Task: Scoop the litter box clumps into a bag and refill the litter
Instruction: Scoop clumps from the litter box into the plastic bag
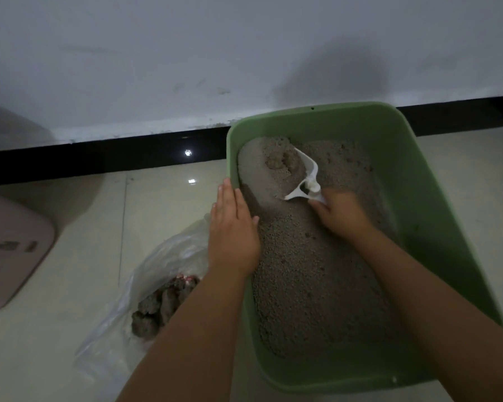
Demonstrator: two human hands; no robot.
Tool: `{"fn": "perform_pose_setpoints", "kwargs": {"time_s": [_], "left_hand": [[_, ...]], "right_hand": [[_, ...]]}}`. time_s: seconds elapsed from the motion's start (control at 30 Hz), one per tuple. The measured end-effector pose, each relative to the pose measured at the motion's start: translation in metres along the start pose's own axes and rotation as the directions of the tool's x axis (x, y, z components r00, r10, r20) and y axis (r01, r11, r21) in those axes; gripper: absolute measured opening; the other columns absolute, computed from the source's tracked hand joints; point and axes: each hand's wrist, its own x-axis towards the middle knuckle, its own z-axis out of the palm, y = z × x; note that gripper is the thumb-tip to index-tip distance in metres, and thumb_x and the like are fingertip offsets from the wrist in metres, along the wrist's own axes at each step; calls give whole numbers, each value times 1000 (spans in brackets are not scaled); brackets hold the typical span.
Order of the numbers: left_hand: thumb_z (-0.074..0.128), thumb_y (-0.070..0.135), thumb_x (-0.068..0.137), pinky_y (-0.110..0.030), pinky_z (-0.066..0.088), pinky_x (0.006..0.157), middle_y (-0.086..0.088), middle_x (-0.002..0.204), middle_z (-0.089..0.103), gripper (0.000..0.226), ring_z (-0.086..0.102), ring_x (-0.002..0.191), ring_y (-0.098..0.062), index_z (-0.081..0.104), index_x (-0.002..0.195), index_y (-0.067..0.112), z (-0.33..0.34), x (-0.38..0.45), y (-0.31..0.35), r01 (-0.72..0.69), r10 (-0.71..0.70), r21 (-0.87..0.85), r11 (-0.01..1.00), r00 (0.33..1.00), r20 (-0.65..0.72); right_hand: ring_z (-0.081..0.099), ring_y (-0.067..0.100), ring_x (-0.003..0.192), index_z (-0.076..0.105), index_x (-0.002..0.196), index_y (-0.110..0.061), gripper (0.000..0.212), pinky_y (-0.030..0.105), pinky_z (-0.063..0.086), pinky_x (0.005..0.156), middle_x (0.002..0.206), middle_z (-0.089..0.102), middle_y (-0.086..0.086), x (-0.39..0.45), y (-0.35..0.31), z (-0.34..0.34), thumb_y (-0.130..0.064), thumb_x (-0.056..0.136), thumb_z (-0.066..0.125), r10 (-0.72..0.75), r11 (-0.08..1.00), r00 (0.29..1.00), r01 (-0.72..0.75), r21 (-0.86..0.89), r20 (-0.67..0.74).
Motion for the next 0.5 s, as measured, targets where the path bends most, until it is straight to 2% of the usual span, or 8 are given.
{"fn": "perform_pose_setpoints", "kwargs": {"time_s": [0.1, 0.17, 0.23, 0.3, 0.4, 0.5], "left_hand": [[23, 25, 101, -28, -9, 116, -13, 155, -19, 59, -15, 144, -22, -7, 146, 2, 0, 1, 0, 6, -6, 4, 1000, 1000, 10], [23, 25, 101, -28, -9, 115, -13, 155, -19, 59, -15, 144, -22, -7, 146, 2, 1, 1, 0, 2, -1, -4, 1000, 1000, 11], [23, 24, 101, -28, -9, 115, -14, 155, -18, 58, -15, 144, -22, -6, 146, 2, 2, 1, 0, -4, 4, -8, 1000, 1000, 2], [24, 23, 101, -28, -9, 115, -14, 155, -18, 58, -14, 144, -22, -5, 146, 1, 3, 1, 0, -6, 6, -25, 1000, 1000, -9], [25, 22, 101, -29, -8, 116, -16, 155, -16, 58, -13, 144, -24, -3, 146, 0, 3, 0, -1, -10, 9, -20, 1000, 1000, -17], [24, 22, 102, -29, -9, 116, -18, 154, -16, 57, -12, 145, -25, -3, 146, -2, 4, 2, -1, -20, 20, 4, 1000, 999, -25]], "right_hand": [[50, 27, 82, 57, 95, 6, 31, 30, 33, 70, 92, 57, 21, -1, -9, 7, -23, 96, 45, -33, 998, 997, 37, 54, -68], [42, 20, 76, 55, 87, -1, 26, 25, 26, 66, 83, 49, 14, -5, -10, 9, -24, 96, 46, -27, 997, 995, 34, 76, -98], [39, 17, 75, 46, 81, -7, 21, 24, 20, 62, 80, 43, 10, -12, -7, 8, -22, 95, 47, -15, 992, 993, 29, 121, -118], [39, 17, 75, 46, 80, -6, 21, 24, 15, 58, 79, 43, 10, -22, 0, 7, -20, 95, 49, 18, 989, 990, 3, 149, -140], [42, 19, 73, 56, 82, 1, 24, 27, 15, 57, 76, 46, 12, -42, 13, 6, -19, 94, 51, 83, 978, 980, -45, 201, -181], [44, 20, 70, 56, 79, 2, 25, 28, 26, 57, 73, 48, 12, -60, 19, 1, -18, 92, 53, 100, 970, 969, -44, 239, -227]]}}
